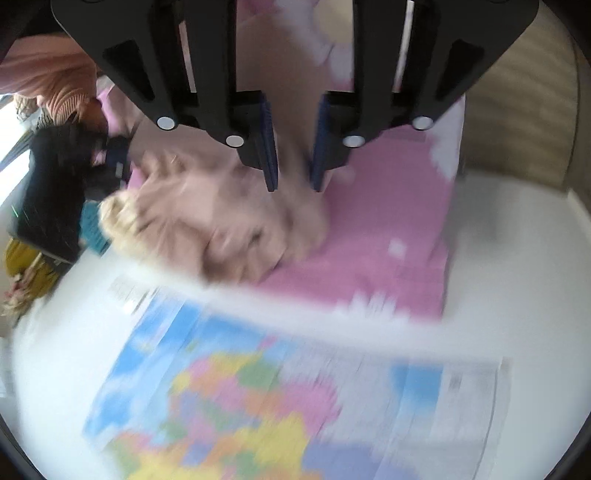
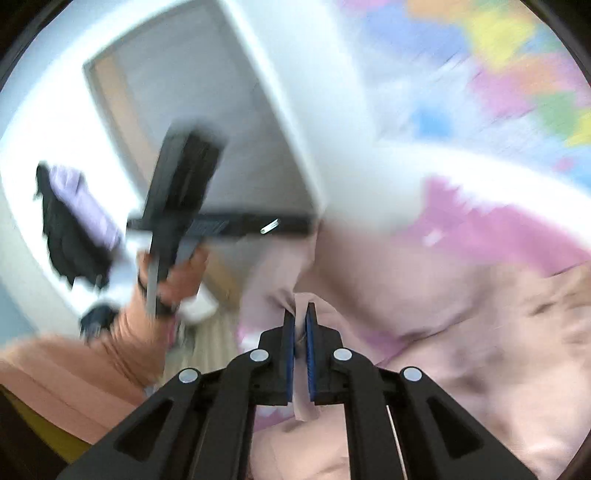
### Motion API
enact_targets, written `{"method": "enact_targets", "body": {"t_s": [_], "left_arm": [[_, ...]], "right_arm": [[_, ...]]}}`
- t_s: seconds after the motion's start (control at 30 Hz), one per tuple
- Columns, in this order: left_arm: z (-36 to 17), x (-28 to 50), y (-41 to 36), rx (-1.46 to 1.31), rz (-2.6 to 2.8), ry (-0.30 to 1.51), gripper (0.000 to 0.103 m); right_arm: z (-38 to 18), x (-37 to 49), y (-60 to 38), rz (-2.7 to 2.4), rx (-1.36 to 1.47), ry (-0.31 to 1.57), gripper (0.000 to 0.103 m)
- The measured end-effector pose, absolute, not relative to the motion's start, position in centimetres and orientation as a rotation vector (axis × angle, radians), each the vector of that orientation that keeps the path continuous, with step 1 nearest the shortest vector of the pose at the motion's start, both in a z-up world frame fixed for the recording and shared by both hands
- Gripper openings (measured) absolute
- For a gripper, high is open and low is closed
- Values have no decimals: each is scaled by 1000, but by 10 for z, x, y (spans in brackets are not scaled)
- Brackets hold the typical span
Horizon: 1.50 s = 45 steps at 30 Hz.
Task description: Fold large clothes
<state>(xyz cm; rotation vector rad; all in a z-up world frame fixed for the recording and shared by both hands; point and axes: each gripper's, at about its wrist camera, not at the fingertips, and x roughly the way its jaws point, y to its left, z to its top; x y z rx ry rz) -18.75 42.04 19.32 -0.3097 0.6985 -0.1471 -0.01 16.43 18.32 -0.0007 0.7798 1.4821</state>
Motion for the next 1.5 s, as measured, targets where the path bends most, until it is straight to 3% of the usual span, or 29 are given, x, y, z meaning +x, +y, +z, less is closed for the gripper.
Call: {"method": "enact_targets", "body": {"t_s": [0.13,0.27,0.43,0.57,0.67,0.73,0.9,1.03,1.3,1.5], "left_arm": [[226,-184,401,-286,-199,565,30],[211,-155,364,-201,-202,621,31],[153,-104,321,-138,-229,801,30],[104,-67,293,-101,-251,937,30],[78,-54,275,-47,-268,996,39],[64,-54,266,31,-222,1021,53],[34,-53,267,117,-126,1076,52],[25,-51,283,66,-95,1102,48],[39,-63,293,16,-100,1056,45],[77,-86,291,-2,-212,932,45]], "right_arm": [[210,55,83,1251,79,736,5],[197,99,8,1026,164,779,6],[133,136,-86,764,292,896,6],[70,152,-106,697,353,1028,11],[36,146,-103,685,362,1069,28],[26,145,-98,695,394,1078,67],[22,130,-113,748,429,1036,86],[22,108,-109,797,368,1003,92],[38,69,-99,830,208,927,92],[43,39,-81,705,-158,784,92]]}}
